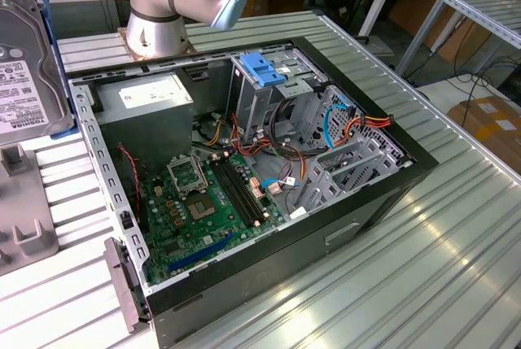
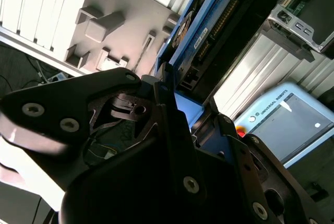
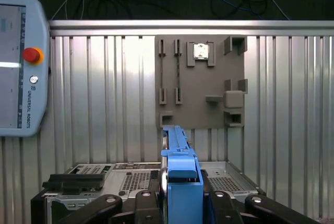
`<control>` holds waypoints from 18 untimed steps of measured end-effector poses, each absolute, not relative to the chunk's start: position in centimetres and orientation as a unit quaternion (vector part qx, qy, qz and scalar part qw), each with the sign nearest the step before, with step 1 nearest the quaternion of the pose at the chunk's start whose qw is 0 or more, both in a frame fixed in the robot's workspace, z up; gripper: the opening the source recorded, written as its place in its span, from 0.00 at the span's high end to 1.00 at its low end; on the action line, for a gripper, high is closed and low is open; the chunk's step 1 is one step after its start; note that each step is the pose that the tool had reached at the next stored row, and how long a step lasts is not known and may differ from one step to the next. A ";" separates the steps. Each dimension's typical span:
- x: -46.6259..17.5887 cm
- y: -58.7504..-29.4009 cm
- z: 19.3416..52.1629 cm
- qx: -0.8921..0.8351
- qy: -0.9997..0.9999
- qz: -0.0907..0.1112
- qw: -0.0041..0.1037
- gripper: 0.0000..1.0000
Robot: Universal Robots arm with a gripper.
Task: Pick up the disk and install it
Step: 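Pick up the disk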
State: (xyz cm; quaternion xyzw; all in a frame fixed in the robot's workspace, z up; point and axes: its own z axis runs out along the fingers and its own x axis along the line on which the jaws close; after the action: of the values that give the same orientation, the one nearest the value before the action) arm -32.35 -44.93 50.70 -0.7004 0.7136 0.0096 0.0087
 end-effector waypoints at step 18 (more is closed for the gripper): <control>-31.9 -45.2 50.7 -0.700 0.714 0.010 0.009 0.63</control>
State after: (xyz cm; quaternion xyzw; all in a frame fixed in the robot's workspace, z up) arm -31.90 -45.18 50.66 -0.7004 0.7137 0.0096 0.0087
